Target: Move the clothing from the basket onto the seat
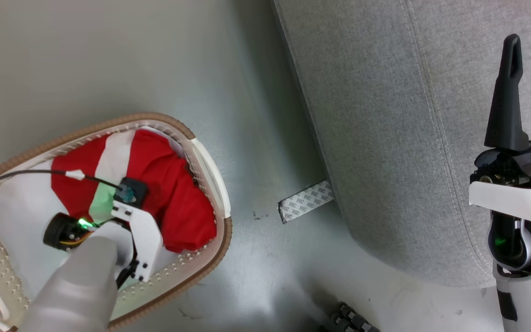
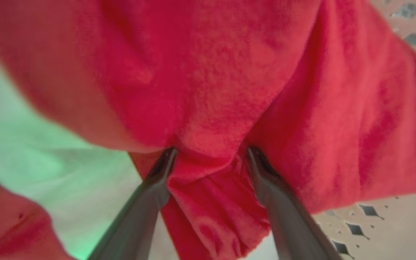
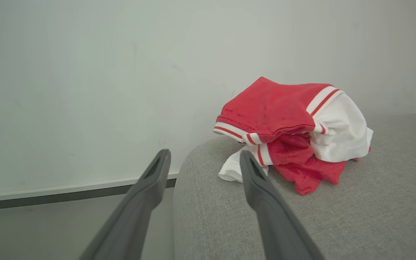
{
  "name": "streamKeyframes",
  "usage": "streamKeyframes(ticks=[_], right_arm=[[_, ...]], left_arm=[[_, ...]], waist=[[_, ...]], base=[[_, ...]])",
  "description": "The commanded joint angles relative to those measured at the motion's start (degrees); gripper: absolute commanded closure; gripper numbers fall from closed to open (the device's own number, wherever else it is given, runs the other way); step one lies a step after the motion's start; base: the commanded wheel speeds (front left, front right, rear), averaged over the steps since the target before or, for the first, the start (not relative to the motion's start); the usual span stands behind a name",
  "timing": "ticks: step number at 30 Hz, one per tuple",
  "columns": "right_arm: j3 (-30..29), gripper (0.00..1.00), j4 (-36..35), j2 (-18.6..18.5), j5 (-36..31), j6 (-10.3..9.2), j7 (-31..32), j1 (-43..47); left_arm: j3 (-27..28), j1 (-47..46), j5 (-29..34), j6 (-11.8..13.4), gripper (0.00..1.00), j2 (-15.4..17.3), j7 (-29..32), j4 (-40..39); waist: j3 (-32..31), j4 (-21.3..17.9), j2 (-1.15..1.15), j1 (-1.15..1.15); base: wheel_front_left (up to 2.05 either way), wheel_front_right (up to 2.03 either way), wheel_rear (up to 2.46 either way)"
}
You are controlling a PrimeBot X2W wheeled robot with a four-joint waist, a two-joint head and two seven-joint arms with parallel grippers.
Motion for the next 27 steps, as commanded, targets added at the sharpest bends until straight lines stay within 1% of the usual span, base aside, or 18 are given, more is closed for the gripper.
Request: streamKeyframes(ticks=[1,5,6,7,8,15,17,21,27], right_arm=[[0.19,0.0,0.48,0.23,0.31,-0.13,0.03,-0.75],[0.07,0.0,0.72,0.23,0.15,-0.13,0.03,-1.29],[0.05,0.0,0.79,0.24,0.1,-0.13,0.03,-1.41],[0.03,0.0,0.89,0.24,0.02,-0.13,0.03,-1.47],[0.05,0.0,1.01,0.24,-0.06,-0.13,0.03,-1.5],[0.36,0.0,1.79,0.21,-0.73,-0.13,0.03,-1.55],[0.15,0.0,1.71,0.22,-1.04,-0.13,0.03,-1.46],[-0.88,0.0,1.91,0.18,-2.09,-0.13,0.03,-0.63],[-2.06,0.0,2.43,0.02,-4.38,-0.13,0.03,1.11]], left_arm=[[-1.08,-0.67,-0.85,0.13,0.0,1.33,0.66,0.34],[-2.29,-1.24,-1.83,0.14,0.0,1.75,0.76,0.39],[-2.6,-1.39,-2.07,0.14,0.35,1.82,0.0,0.2],[-2.85,-1.52,-2.38,0.14,0.82,1.88,-0.7,0.0],[-3.12,-1.54,-2.54,0.13,1.0,1.79,-1.14,-0.08],[-4.26,-1.83,-3.7,0.12,1.0,1.55,-4.61,-0.3],[-4.42,-1.49,-4.14,0.12,1.0,0.86,-5.63,-0.24],[-5.1,0.3,-5.52,0.12,1.0,-0.9,-7.83,-0.13],[-6.46,3.5,-7.87,0.12,1.0,-4.35,-11.7,-0.72]], waist=[[0.79,-0.21,0.0,0.0],[1.23,-0.1,0.0,0.0],[1.28,-0.02,0.0,0.0],[1.25,0.08,0.0,0.0],[1.14,0.18,0.0,0.0],[-0.71,0.66,0.0,0.0],[-1.88,1.0,0.0,0.0],[-5.71,2.34,0.0,0.0],[-13.96,5.75,0.0,0.0]], base=[[0.0,0.0,0.0],[0.0,0.0,0.0],[0.0,0.0,0.0],[0.0,0.0,0.0],[0.0,0.0,0.0],[0.0,0.0,0.0],[0.0,0.0,0.0],[0.0,0.0,0.0],[0.0,0.0,0.0]])
